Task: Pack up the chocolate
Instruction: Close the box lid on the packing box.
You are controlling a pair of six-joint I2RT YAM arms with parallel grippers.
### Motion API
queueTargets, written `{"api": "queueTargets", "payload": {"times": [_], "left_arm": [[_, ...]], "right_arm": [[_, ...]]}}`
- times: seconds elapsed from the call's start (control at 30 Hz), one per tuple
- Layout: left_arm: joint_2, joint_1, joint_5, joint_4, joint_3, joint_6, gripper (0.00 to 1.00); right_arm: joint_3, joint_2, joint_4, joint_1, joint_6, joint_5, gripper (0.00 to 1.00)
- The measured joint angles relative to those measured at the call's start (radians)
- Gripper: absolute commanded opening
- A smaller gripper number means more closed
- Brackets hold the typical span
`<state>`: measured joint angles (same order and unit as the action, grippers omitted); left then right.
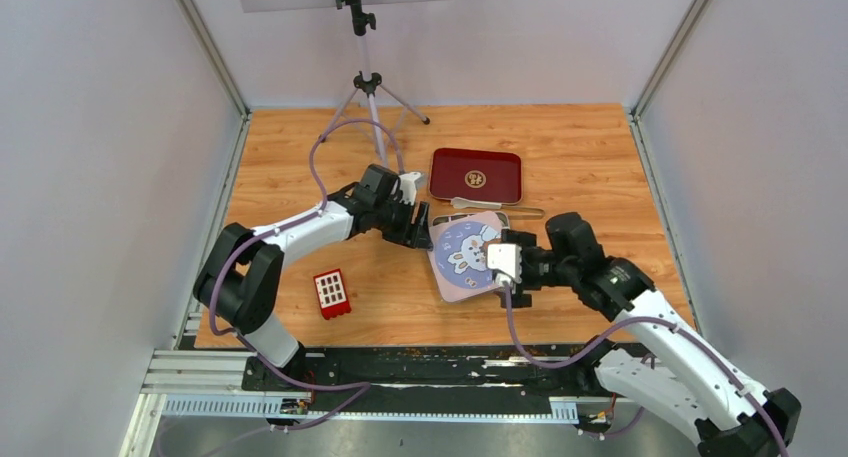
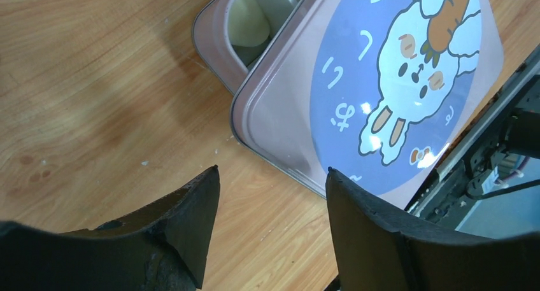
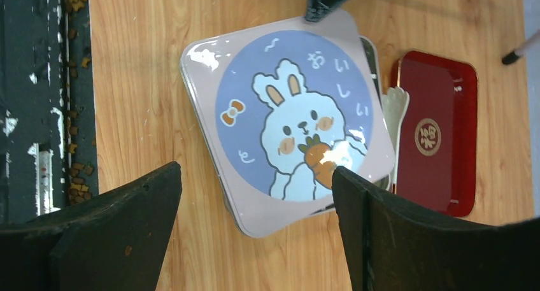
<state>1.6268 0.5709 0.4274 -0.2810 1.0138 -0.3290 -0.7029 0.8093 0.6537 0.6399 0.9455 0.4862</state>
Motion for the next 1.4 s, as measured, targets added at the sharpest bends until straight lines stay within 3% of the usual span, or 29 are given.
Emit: {"api": "queueTargets", "payload": {"times": [0.1,0.17,0.27,0.4,0.57,0.93,1.4], "left_arm": [[-0.006,-0.021,0.044,-0.014,-0.002,-0.001,0.84],[-0.007,-0.03,0.086,-0.013,-0.008,-0.003,0.84],[-0.007,-0.034,0.127,-0.005,-0.026,-0.011,0.75],[0.013,-0.034,0.175,0.022,-0.033,-0.026,0.59],[0.056,-0.034,0.236,0.062,-0.028,-0.051,0.47],[0.166,-0.034,0.317,0.056,0.053,-0.078,0.31],[0.252,-0.067,0.332,-0.052,0.188,-0.071,0.12]], "right_arm": [[-0.079,0.026,0.055,-0.098,-0.095,0.055,0.79],[-0.133,0.102,0.06,-0.205,-0.196,0.109,0.76],[-0.245,0.337,0.053,-0.358,-0.394,0.162,0.73],[-0.286,0.606,0.005,-0.457,-0.591,0.169,0.72],[-0.276,0.649,0.019,-0.473,-0.697,0.164,0.7],[-0.21,0.721,-0.024,-0.476,-0.805,0.161,0.42],[-0.303,0.794,-0.02,-0.499,-0.842,0.149,0.37]]}}
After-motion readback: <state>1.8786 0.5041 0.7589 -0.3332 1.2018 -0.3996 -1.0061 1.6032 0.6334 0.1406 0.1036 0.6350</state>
